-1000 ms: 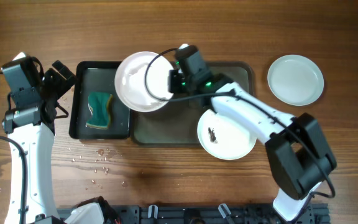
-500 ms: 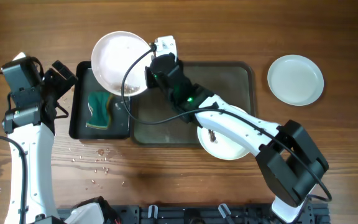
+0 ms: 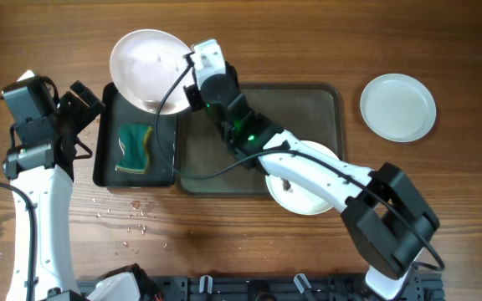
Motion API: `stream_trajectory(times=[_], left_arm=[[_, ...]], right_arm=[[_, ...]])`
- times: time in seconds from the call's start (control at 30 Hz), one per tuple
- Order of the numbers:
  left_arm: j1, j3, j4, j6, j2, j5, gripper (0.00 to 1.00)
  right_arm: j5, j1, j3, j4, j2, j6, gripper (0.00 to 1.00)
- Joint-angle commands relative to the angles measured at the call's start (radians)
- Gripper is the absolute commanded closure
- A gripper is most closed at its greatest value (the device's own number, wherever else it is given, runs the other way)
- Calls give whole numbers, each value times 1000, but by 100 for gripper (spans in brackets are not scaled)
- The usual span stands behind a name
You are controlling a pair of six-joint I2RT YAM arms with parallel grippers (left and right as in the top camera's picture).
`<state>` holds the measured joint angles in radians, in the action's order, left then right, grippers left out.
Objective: Clean dirty plates on tray and stack at the side
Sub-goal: 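Lift the scrubbed white plate off the dark tray with the right gripper, then carry the plate right and stack it on the clean plate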
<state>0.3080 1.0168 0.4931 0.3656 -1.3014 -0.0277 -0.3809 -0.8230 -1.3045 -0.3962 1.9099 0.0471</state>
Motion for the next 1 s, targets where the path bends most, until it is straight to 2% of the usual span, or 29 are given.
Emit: stream_trajectory(times=[0.0,0.2,0.53,0.7,0.87,0.97], left_arm=[[5,10,-2,13,5,8,0],[5,10,-2,13,5,8,0],[5,10,-2,13,5,8,0],[5,10,-2,13,5,8,0],[5,10,-2,13,5,8,0],[5,10,-2,13,5,8,0]], right_arm=[[-92,-41,-21,-77,56,-208,95],[-121,-80,-21,-220,100,-546,96],[-120,-117,-21,-503,116,-982,95],[-117,-125,-21,-639,116,-1072,96],[-94,-125,-21,-689,116,-1054,95],[-95,-125,-21,-679,116,-967,96]])
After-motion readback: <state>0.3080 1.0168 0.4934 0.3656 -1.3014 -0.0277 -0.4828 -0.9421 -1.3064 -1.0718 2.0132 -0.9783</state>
